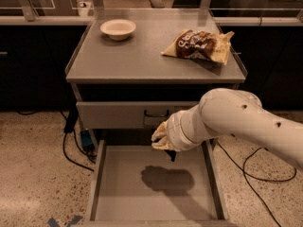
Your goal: Pick rxbar blueberry from middle drawer and place on counter
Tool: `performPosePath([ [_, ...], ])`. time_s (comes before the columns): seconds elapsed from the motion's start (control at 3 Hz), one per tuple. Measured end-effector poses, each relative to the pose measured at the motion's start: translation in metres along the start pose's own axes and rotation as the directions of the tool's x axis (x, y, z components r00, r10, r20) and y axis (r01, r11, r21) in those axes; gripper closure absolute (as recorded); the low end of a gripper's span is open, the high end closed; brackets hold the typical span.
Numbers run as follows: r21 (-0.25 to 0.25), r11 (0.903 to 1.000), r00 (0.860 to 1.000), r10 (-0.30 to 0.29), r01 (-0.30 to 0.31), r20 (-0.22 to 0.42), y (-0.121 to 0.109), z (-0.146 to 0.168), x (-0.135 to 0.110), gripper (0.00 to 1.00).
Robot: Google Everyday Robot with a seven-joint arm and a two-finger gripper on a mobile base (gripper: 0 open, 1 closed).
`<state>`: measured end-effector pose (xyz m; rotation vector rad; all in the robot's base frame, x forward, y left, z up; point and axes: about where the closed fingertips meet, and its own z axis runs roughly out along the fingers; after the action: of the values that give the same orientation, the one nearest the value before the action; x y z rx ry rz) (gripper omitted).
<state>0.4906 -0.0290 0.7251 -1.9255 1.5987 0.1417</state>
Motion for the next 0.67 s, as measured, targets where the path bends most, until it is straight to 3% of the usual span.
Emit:
performPosePath([
  [0.33, 0.0, 1.0, 1.0, 0.0, 0.0, 0.0, 0.0, 0.0, 0.0, 1.0],
  [0.67, 0.024, 0.9987, 0.999, -0.044, 0.045, -0.031, -0.015, -0.018, -0.011, 1.0],
])
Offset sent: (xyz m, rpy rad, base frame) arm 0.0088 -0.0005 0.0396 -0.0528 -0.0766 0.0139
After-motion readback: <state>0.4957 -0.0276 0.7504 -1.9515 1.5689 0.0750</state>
